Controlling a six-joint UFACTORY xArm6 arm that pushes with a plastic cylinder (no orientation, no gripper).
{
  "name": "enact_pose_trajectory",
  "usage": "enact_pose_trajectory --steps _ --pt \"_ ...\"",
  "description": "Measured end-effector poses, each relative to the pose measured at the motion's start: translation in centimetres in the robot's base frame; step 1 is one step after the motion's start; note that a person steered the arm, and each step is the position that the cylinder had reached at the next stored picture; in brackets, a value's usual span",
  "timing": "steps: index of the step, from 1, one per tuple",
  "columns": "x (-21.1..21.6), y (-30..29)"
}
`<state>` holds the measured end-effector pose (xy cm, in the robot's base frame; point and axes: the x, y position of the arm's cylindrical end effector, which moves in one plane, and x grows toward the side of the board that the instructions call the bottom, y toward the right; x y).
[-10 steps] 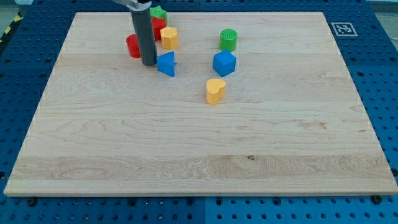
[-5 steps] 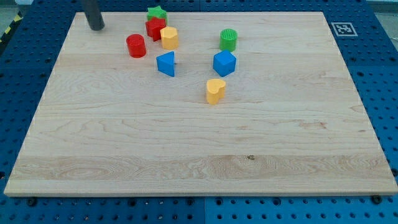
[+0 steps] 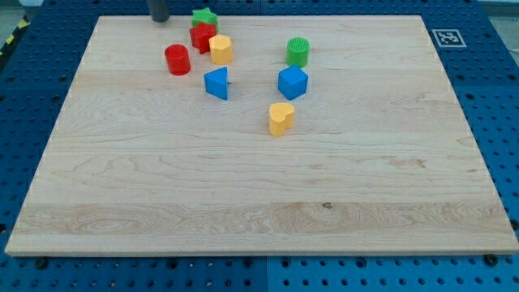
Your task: Push the green star right a bit
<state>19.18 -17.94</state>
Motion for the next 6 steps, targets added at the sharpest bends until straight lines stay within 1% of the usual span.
enact_pose_trajectory --steps 1,4,6 --pt "0.0 0.0" --pt "0.1 3.3" --pt "1.5 7.0"
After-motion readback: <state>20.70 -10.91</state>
